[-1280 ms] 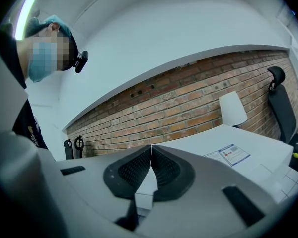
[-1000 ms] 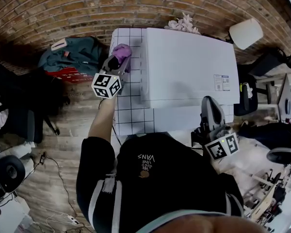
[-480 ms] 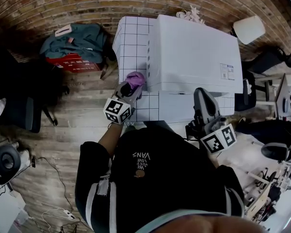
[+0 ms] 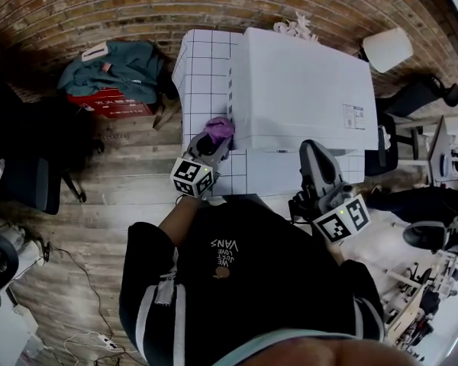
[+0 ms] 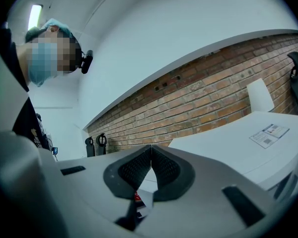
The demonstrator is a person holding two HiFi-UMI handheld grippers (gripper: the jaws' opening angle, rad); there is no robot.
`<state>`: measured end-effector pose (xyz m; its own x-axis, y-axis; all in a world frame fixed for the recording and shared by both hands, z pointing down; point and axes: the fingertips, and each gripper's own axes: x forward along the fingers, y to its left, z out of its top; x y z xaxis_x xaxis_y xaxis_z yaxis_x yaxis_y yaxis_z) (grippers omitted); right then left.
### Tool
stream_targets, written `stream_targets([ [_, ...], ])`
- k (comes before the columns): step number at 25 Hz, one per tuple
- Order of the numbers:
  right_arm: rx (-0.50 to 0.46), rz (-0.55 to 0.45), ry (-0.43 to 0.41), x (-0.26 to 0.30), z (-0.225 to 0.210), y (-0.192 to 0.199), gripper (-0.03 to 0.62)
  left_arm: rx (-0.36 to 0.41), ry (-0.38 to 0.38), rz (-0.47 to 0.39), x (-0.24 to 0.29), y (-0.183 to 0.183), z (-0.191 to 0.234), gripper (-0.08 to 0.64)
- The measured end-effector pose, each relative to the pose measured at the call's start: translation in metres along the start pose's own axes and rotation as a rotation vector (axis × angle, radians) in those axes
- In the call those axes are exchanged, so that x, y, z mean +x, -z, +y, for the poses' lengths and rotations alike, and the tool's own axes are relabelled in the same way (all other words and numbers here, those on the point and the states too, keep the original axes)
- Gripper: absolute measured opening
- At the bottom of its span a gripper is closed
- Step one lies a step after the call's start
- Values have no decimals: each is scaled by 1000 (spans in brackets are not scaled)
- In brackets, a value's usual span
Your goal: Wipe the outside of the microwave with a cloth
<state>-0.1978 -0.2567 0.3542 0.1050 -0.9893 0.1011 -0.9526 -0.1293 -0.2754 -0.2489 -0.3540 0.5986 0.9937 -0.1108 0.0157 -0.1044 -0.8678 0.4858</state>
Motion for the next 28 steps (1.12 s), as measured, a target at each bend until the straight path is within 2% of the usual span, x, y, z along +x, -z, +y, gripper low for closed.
stream_targets([
  [5, -2, 3, 9, 5, -15, -6, 0, 0, -33, -30, 26, -16, 28, 132],
  [12, -11, 7, 13, 10, -38, -18, 0, 60, -83, -47, 91, -49, 90, 132],
  [20, -8, 12, 42, 9, -69, -25, 0, 39, -158, -46, 149, -75, 152, 132],
  [28, 7, 3, 69, 3, -88, -28, 0, 35, -195, -39, 166, -90, 175, 132],
])
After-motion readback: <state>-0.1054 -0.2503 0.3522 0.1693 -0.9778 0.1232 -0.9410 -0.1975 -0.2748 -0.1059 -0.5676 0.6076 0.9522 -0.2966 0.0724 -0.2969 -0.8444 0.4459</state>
